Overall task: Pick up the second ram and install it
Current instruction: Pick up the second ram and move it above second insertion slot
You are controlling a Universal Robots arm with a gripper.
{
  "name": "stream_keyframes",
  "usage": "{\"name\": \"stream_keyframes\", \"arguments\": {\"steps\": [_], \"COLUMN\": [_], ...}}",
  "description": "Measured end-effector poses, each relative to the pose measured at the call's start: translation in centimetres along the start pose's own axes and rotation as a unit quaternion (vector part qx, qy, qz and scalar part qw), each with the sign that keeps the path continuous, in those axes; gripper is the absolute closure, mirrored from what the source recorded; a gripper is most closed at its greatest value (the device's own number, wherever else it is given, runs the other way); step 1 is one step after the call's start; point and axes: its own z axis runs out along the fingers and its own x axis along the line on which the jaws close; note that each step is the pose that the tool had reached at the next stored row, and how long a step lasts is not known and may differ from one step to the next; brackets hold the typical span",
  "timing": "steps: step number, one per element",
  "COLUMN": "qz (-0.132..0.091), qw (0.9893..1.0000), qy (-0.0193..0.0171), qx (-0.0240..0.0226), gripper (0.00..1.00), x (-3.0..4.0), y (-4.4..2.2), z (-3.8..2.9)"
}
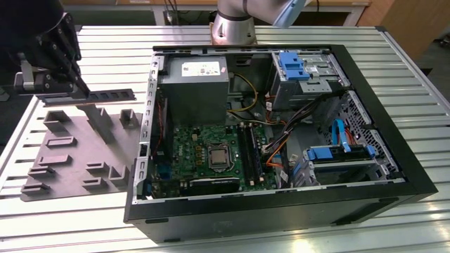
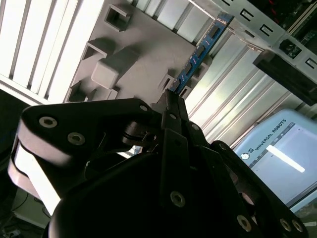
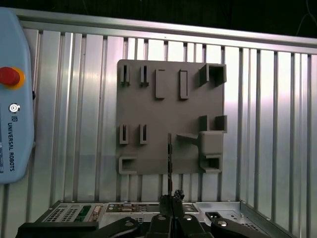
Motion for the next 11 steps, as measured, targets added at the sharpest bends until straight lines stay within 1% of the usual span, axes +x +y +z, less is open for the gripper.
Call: {"name": "stream_keyframes", "arguments": {"steps": [11], "qz": [0.000], "qw": [1.0000], "qy": [0.0000], "qx": [-0.0001], "gripper": [0.89], "x": [0.04], "y": [-1.75], "z": [-0.06]}}
